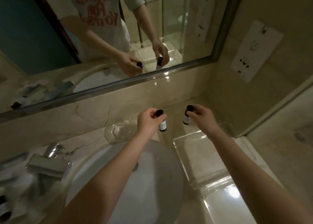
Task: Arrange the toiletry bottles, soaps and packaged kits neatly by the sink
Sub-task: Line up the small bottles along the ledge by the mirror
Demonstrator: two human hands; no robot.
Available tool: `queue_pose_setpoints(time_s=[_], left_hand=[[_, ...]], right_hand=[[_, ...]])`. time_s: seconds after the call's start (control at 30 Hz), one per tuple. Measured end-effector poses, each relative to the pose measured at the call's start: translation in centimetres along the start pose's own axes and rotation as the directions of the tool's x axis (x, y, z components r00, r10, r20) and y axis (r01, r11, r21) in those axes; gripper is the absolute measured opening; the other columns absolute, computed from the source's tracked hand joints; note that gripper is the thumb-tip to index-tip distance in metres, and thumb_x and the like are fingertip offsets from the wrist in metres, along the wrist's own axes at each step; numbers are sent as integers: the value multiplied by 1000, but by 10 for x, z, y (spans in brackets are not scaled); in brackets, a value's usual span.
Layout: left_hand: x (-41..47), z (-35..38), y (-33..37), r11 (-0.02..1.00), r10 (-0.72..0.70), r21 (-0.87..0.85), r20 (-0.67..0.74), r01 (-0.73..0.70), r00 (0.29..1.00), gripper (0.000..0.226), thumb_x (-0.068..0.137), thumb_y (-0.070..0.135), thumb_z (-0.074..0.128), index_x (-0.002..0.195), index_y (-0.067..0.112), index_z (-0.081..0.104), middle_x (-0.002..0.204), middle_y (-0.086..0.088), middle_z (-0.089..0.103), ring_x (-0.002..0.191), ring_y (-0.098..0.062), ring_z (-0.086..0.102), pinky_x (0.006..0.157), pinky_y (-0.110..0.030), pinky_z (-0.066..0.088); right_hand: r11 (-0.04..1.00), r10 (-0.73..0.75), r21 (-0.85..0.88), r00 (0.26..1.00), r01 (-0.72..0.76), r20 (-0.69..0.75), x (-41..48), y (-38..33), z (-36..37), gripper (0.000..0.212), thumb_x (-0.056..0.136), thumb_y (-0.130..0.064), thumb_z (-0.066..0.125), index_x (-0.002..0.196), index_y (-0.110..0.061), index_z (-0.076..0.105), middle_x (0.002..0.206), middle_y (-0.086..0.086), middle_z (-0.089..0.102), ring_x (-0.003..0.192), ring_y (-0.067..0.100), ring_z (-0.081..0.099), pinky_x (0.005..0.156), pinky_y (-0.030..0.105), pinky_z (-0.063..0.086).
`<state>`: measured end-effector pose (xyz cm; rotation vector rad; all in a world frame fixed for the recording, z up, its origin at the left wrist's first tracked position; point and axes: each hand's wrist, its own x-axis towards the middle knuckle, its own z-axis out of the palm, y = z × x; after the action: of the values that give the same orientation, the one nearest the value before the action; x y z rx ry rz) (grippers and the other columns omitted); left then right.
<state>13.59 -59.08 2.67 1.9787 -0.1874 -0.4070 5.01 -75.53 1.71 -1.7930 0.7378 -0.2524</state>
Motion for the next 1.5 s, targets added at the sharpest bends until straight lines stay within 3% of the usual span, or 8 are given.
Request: queue_pose_setpoints(time_s=[0.27,0.4,0.6,0.8,1.07,1.2,1.37,1.5], left_hand=[[59,54,10,993,96,70,-9,-95,995,20,77,14,72,93,7,62,79,0,59,71,-16,55,61,-23,41],[70,74,3,975,154,160,11,-154,988,18,80,16,70,93,8,62,82,1,59,65,-14,52,53,-15,36],[67,83,-5,958,218,192,-10,-212,976,18,77,18,71,87,10,59,72,0,55,55,-8,47,49,-13,35],[66,83,-27,974,142,170,65,-152,988,25,73,16,75,90,16,56,79,-2,60,60,-13,53,59,-24,44],[81,98,-14,964,114,235,53,-123,992,17,76,15,73,78,14,56,57,9,48,53,-2,45,49,-5,35],[93,112,3,968,133,208,55,-142,990,20,77,15,72,77,16,52,59,10,47,55,-9,47,50,-8,34],[100,120,3,966,134,215,61,-144,989,21,77,18,72,72,20,51,65,2,53,68,-18,54,58,-24,36],[104,118,-2,959,141,241,42,-147,989,23,76,19,73,71,23,51,60,12,47,68,-16,53,55,-11,33]], right_hand=[[999,28,-23,999,-29,-24,68,9,-13,31,90,-13,58,120,-10,58,102,3,55,93,16,52,66,19,40],[999,-7,-54,999,9,33,87,20,-14,29,89,-12,59,118,-11,60,102,1,57,94,16,53,78,25,41],[998,-50,35,998,49,33,91,36,-13,31,87,-8,62,116,-19,58,110,5,60,94,13,55,66,1,41],[1000,-20,-24,998,18,-67,80,56,-5,49,77,-14,73,122,-19,55,107,-4,58,94,14,54,73,19,40],[993,11,-116,980,-35,-198,93,54,-10,22,86,-22,63,107,-13,61,85,-1,58,68,11,52,58,24,37],[989,-21,-145,957,-22,-290,113,59,-30,13,86,-18,57,97,-11,61,90,8,66,79,24,60,68,35,45],[967,2,-238,938,-91,-347,137,56,-33,11,86,-18,53,80,-9,54,77,5,55,70,21,50,52,25,28],[938,7,-324,942,-123,-336,151,54,-34,24,90,-30,52,95,-8,61,97,15,64,88,32,59,67,26,31]])
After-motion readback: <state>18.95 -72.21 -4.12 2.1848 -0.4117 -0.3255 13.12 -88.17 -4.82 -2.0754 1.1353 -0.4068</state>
